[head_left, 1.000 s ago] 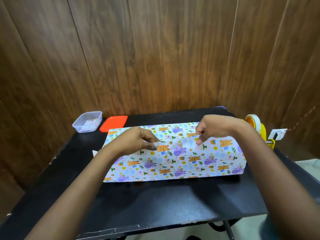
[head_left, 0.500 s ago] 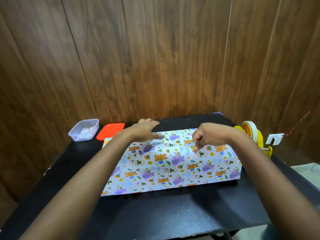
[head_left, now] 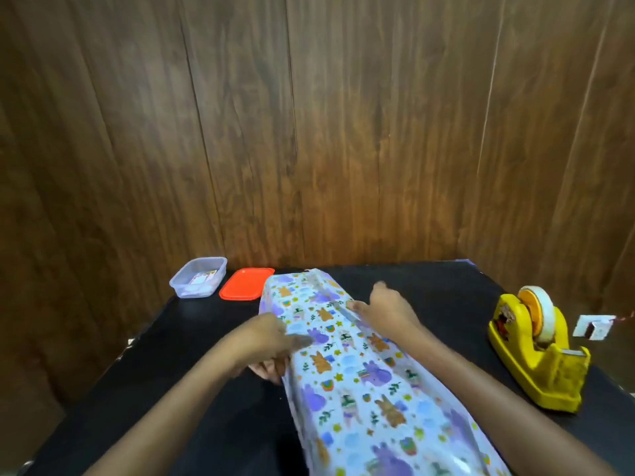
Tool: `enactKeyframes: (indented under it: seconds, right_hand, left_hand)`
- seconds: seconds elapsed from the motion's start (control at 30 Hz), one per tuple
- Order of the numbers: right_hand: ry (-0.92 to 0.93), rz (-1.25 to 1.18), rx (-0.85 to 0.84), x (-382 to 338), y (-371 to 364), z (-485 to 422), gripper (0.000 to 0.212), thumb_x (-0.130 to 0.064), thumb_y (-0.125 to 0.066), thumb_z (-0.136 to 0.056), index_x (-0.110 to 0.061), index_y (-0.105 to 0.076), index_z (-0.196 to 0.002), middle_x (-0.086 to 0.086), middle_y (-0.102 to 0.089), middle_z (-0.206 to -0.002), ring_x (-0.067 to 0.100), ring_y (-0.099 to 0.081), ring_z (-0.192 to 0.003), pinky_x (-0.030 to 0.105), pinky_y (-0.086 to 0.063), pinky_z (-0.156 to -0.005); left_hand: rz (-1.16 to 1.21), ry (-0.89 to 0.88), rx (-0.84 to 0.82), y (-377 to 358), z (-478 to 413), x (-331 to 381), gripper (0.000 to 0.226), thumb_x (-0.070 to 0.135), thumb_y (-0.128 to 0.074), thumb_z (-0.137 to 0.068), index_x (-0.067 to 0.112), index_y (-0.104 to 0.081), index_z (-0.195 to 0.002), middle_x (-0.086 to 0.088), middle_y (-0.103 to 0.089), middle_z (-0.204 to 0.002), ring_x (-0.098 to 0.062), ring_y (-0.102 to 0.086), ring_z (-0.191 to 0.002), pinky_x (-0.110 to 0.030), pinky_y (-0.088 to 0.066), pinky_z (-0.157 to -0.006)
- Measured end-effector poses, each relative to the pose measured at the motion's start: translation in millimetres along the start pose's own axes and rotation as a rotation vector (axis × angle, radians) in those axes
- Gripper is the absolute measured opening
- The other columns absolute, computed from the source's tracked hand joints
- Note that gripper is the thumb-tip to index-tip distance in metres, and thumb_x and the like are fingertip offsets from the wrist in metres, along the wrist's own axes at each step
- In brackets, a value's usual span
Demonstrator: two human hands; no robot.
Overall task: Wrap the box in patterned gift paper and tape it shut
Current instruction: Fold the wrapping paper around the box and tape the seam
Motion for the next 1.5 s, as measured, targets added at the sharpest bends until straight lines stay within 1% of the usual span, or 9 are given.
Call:
enactKeyframes:
  seconds: [0.1, 0.27, 0.47, 0.6, 0.77, 0.87, 1.03, 1.23, 1.5]
  right_hand:
    - [0.037, 0.003, -0.227, -15.0, -8.8, -11.8, 0.047, -0.044, -0.051, -0.093, -0.007, -0.047, -0.064, 0.004, -0.049, -0.063, 0.023, -0.052, -0.062, 0.027, -0.038, -0.055]
    - [0.276, 0.017, -0.325, -43.9, -11.2, -28.1, 0.035, -0.03, -0.053, -0.094, -0.001, -0.066, -0.108, 0.009, -0.064, -0.104, 0.019, -0.057, -0.095, 0.025, -0.04, -0.076]
    - [0.462, 0.021, -0.297, -77.9, -26.4, -18.1, 0.018, -0.021, -0.046, -0.095, -0.008, -0.06, -0.096, 0.015, -0.063, -0.101, 0.014, -0.052, -0.079, 0.024, -0.038, -0.067]
    - [0.48, -0.234, -0.25, -77.9, -23.5, -8.6, 0.028, -0.009, -0.053, -0.092, -0.005, -0.058, -0.118, 0.01, -0.063, -0.114, 0.015, -0.059, -0.094, 0.019, -0.041, -0.073]
    - [0.324, -0.198, -0.273, -33.1, 4.0, -2.5, 0.052, -0.003, -0.048, -0.091, -0.013, -0.038, -0.142, 0.002, -0.04, -0.146, 0.017, -0.043, -0.13, 0.027, -0.039, -0.102]
    - [0.267, 0.092, -0.271, 4.0, 21.0, -2.9, 0.04, -0.004, -0.046, -0.089, -0.005, -0.052, -0.128, 0.005, -0.051, -0.136, 0.024, -0.052, -0.118, 0.034, -0.044, -0.097]
    - [0.267, 0.265, -0.102, 21.5, 24.2, -3.4, 0.037, -0.005, -0.038, -0.093, -0.015, -0.066, -0.116, 0.004, -0.065, -0.117, 0.02, -0.06, -0.105, 0.035, -0.049, -0.092]
    - [0.387, 0.502, 0.19, 19.7, 21.0, 10.9, 0.036, -0.02, -0.038, -0.098, -0.03, -0.056, -0.127, -0.002, -0.056, -0.115, 0.013, -0.055, -0.101, 0.025, -0.045, -0.08]
    - [0.415, 0.581, 0.111, 14.2, 24.2, 16.0, 0.036, -0.021, -0.038, -0.097, -0.027, -0.057, -0.126, 0.0, -0.055, -0.116, 0.016, -0.057, -0.1, 0.025, -0.043, -0.079]
  left_hand:
    - [0.32, 0.025, 0.101, -18.1, 10.3, -5.6, 0.035, 0.024, -0.059, -0.092, 0.005, -0.048, -0.065, -0.01, -0.057, -0.048, -0.019, -0.056, -0.04, -0.027, -0.052, -0.05]
    - [0.622, -0.01, 0.005, -51.3, 26.3, 11.1, 0.022, 0.009, -0.052, -0.093, 0.0, -0.053, -0.073, -0.014, -0.06, -0.067, -0.019, -0.06, -0.051, -0.025, -0.052, -0.049]
    - [-0.512, -0.308, 0.547, 5.9, 0.4, 35.6, 0.034, 0.046, -0.057, -0.087, 0.019, -0.052, -0.107, 0.003, -0.053, -0.118, -0.017, -0.045, -0.117, -0.03, -0.04, -0.09]
    - [-0.582, -0.251, 0.077, 11.0, -46.5, 24.2, 0.098, 0.056, -0.059, -0.081, 0.014, -0.004, -0.15, -0.001, -0.004, -0.158, -0.013, 0.006, -0.145, -0.039, 0.005, -0.118]
    - [-0.639, -0.252, -0.069, 5.3, -55.4, 7.2, 0.073, 0.056, -0.037, -0.093, 0.021, -0.012, -0.151, 0.006, -0.011, -0.158, -0.006, 0.005, -0.144, -0.041, 0.02, -0.112]
    - [-0.686, -0.246, -0.051, 7.2, -56.6, 8.1, 0.068, 0.056, -0.033, -0.094, 0.022, -0.014, -0.15, 0.007, -0.014, -0.157, -0.005, 0.003, -0.144, -0.042, 0.022, -0.111]
    - [-0.732, -0.312, -0.086, -2.8, -46.5, 28.8, 0.051, 0.029, -0.028, -0.103, 0.017, -0.013, -0.151, 0.006, -0.01, -0.158, -0.005, -0.001, -0.144, -0.034, 0.015, -0.113]
    - [-0.721, -0.409, 0.253, -22.4, -42.2, 38.7, 0.047, 0.015, -0.024, -0.101, 0.016, -0.025, -0.147, -0.001, -0.029, -0.151, -0.02, -0.028, -0.136, -0.031, -0.012, -0.115]
    - [-0.641, -0.39, 0.335, -26.9, -47.0, 34.2, 0.045, 0.02, -0.031, -0.1, 0.025, -0.032, -0.145, 0.009, -0.032, -0.15, -0.02, -0.033, -0.136, -0.034, -0.038, -0.105]
Point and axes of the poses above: each hand's wrist, its own z-axis away from the middle knuckle, its own y-axis out of the back of the hand, x = y × z, the point moved 5 cm from there along -z, towards the middle knuckle
